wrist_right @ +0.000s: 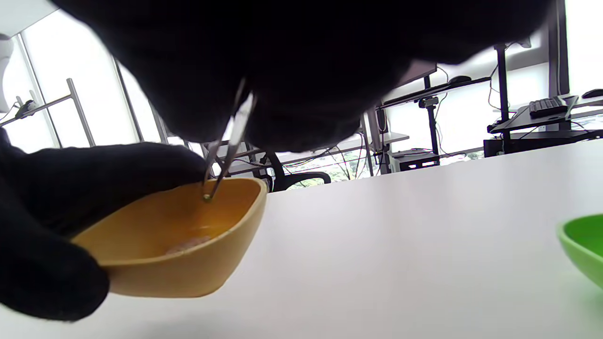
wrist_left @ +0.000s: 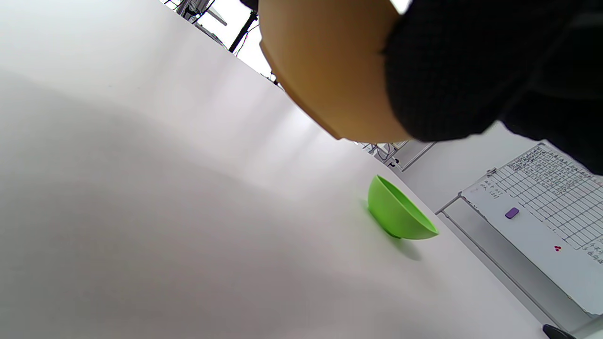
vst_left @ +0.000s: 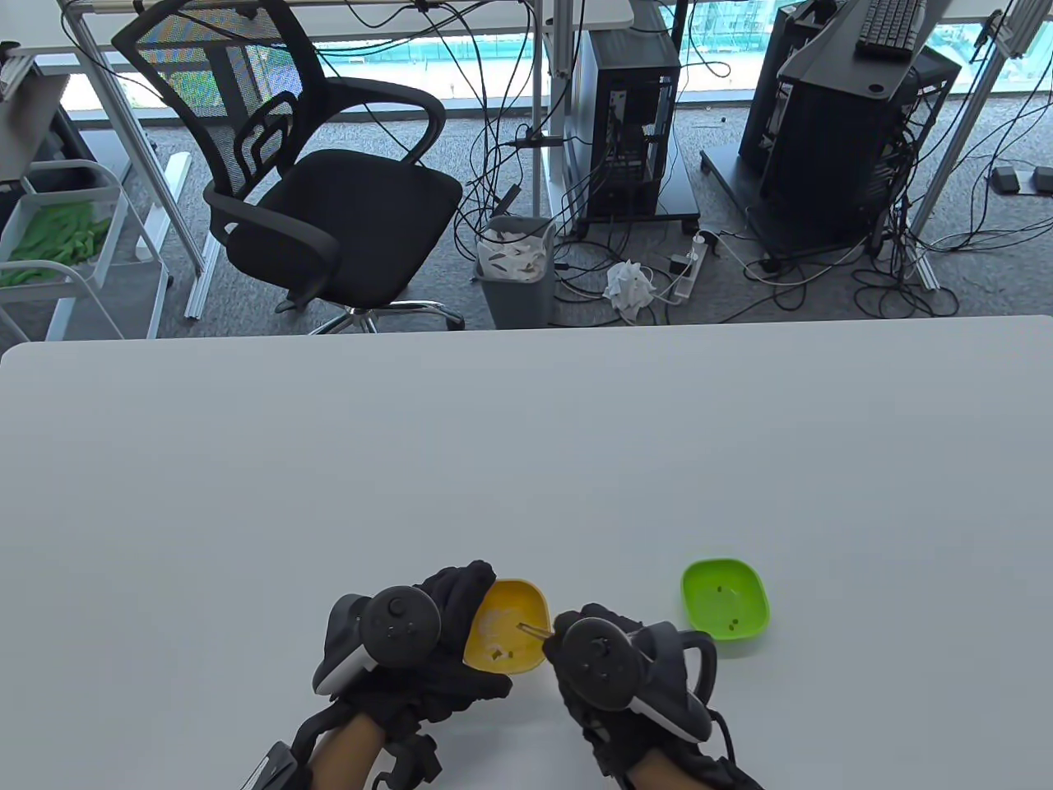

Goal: Pick mung beans with tweezers into small dish

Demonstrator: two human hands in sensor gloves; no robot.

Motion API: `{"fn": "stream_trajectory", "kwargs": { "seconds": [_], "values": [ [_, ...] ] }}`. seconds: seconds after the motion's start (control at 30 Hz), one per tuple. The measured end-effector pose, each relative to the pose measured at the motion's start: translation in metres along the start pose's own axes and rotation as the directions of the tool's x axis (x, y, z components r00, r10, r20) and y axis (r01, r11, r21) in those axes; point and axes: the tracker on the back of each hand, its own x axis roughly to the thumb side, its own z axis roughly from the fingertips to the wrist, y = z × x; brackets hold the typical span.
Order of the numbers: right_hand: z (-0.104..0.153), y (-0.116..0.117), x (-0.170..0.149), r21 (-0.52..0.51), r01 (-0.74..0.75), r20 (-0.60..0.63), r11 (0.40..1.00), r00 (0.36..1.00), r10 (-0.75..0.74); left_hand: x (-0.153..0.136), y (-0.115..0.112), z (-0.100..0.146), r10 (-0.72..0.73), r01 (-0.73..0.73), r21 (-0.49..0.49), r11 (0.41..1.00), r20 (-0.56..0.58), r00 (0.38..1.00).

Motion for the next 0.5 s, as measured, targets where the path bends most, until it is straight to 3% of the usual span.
{"fn": "stream_trajectory", "kwargs": {
  "seconds": [0.23, 0.33, 0.5],
  "values": [
    [0.014, -0.043, -0.106, -0.154, -0.028, -0.315, 0.988, 0.949, -0.022, -0.002, 0.007, 0.004, 0.029, -0.029, 0.036, 0.999, 0.006, 1.000],
    [0.020, -0.042, -0.134, -0.167, -0.074, -0.403, 0.983, 0.915, 0.001, -0.002, 0.008, 0.003, 0.032, -0.033, 0.036, 0.999, 0.005, 0.999],
    [0.022, -0.028, -0.152, -0.123, -0.060, -0.441, 0.991, 0.898, -0.001, -0.003, 0.007, 0.004, 0.026, -0.026, 0.029, 0.999, 0.001, 1.000]
  ]
}}
